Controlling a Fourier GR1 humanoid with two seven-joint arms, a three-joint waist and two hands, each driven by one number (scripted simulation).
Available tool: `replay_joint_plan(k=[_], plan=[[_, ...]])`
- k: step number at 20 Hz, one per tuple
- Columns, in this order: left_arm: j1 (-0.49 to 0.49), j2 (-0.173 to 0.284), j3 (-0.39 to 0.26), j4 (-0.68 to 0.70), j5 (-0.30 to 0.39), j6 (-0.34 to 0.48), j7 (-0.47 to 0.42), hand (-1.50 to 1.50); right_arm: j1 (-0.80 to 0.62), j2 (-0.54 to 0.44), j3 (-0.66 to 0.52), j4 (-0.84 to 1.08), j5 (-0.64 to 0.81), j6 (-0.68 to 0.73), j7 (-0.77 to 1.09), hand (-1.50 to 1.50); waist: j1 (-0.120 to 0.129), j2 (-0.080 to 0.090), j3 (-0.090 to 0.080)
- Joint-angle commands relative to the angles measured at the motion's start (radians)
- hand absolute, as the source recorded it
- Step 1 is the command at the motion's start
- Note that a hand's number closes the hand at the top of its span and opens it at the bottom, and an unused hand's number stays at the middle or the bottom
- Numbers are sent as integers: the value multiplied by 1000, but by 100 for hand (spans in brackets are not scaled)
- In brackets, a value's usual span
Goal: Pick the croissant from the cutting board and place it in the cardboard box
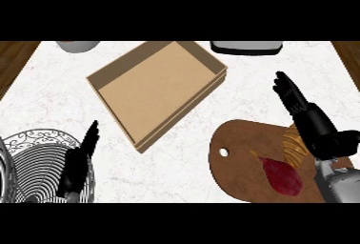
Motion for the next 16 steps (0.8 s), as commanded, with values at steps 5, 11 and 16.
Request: replay_joint_plan(k=[5, 11, 16], plan=[[-76, 58, -17, -143, -11, -88, -66, 0, 122, 103, -159, 114, 110, -403, 131, -150, -134, -2, 0], [22, 95, -45, -254, 3, -105, -65, 0, 249, -80, -94, 260, 477, -541, 181, -150, -165, 11, -15], [3, 100, -56, -291, -10, -119, -19, 0, 267, -139, -7, 254, 730, -623, 290, -150, -143, 5, -17]])
